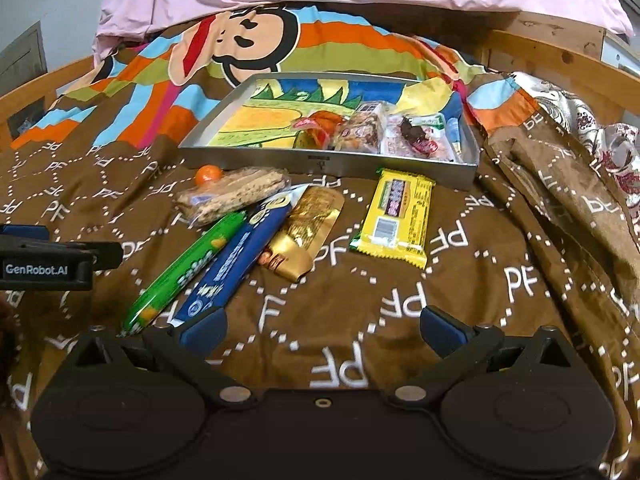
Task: Organize snacks
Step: 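Move the left tool toward the green stick snack while the right tool moves toward the blue pack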
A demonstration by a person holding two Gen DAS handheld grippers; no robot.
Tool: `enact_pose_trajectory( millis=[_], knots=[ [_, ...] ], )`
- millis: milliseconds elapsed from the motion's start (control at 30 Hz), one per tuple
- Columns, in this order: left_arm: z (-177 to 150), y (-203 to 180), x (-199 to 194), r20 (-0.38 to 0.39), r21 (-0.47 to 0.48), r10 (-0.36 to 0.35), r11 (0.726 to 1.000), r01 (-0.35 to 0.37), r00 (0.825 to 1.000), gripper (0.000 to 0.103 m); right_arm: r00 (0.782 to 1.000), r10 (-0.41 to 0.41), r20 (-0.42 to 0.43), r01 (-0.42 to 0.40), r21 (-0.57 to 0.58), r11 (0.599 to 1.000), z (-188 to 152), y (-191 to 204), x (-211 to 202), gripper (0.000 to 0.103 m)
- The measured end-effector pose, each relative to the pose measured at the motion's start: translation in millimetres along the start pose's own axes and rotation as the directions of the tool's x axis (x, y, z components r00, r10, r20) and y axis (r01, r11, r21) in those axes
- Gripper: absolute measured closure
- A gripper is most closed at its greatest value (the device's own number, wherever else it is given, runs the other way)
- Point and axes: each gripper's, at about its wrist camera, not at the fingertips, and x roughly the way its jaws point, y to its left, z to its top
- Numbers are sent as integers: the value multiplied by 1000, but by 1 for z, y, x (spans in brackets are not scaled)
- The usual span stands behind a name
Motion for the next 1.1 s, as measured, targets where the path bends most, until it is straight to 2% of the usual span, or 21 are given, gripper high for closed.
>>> enact_pose_trajectory(
  millis=[233,467,700,1100],
  knots=[
    [2,1,11,-3,-9,-80,997,80,997,1,1000,10,-4,-10,-43,999,1,10,15,1],
    [6,-9,19,-5,30,-134,991,134,991,1,999,24,23,-21,-116,993,0,25,16,1],
    [7,-14,23,-5,56,-150,987,150,989,1,998,54,20,-51,-138,989,0,33,21,1],
    [6,-13,26,-16,43,-150,988,151,989,1,998,67,-16,-68,-213,975,-6,53,35,1]
  ],
)
